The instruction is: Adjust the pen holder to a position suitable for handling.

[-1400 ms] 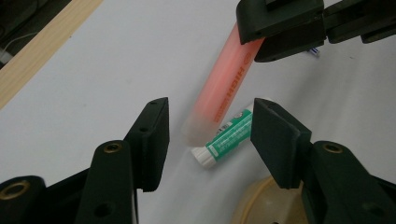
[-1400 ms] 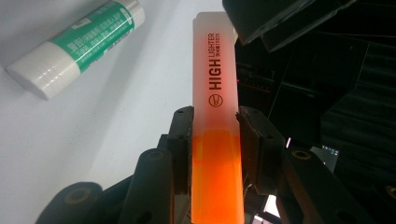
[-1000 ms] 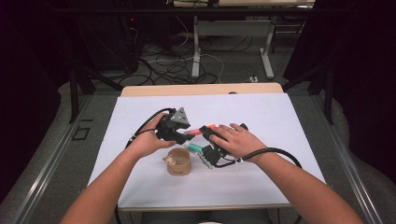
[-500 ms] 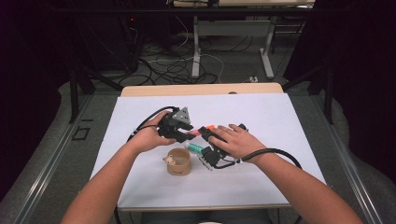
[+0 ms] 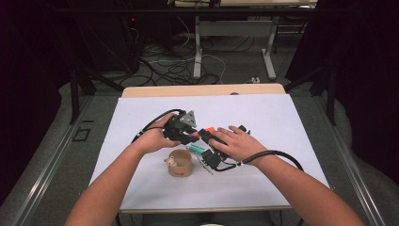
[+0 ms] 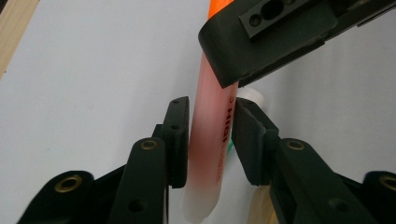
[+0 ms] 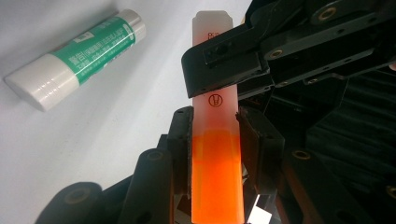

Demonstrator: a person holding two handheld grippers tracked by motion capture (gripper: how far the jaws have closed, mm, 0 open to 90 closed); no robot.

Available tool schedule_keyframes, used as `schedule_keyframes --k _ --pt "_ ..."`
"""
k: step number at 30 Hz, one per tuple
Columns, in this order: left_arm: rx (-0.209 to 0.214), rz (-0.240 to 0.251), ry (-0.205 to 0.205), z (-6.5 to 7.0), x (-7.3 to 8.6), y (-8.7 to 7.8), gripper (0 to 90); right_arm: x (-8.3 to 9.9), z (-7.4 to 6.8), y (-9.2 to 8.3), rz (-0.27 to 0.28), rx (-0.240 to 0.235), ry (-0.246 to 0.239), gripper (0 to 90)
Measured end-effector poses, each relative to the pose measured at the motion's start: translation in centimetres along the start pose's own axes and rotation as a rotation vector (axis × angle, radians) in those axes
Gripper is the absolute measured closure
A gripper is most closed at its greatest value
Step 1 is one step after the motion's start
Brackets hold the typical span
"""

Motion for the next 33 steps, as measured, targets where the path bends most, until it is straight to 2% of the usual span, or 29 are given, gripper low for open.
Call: schedule_keyframes --k 13,20,23,27,30,32,33 --pt "0.005 -0.013 0.037 0.1 0.2 -0.2 71.0 -0.1 0.1 0.1 0.006 -0.001 -0.013 66.7" --pt "0.017 -0.015 0.024 0.1 0.3 -0.5 72.1 -0.1 0.2 0.1 0.011 -0.012 0.016 66.3" --pt "0.023 -0.009 0.004 0.0 0.3 -0.6 72.5 -0.1 0.4 0.2 0.013 -0.019 0.065 64.6" --pt "0.019 -0.007 -0.028 -0.2 0.3 -0.7 72.6 0.4 0.8 0.1 0.008 -0.005 0.141 57.6" --pt "0.016 0.005 -0.073 -0.3 0.3 -0.7 72.7 0.7 1.0 -0.1 0.011 0.001 0.218 53.5" --pt "0.009 0.01 -0.103 -0.5 0.3 -0.8 72.7 0.8 1.4 -0.1 0.024 0.009 0.241 52.1" --pt "0.004 0.012 -0.118 -0.5 0.3 -0.9 72.7 0.9 1.4 -0.2 0.019 0.015 0.272 51.5"
Point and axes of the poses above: each handheld gripper's, and its own axes: y roughly forward along the jaws, x roughly out of its underside, z roughly to its right, the point moved 8 cm from there along y, roughly forward along the jaws, and after that the axes turned 5 degrees about -y, right-handed, at the moved point
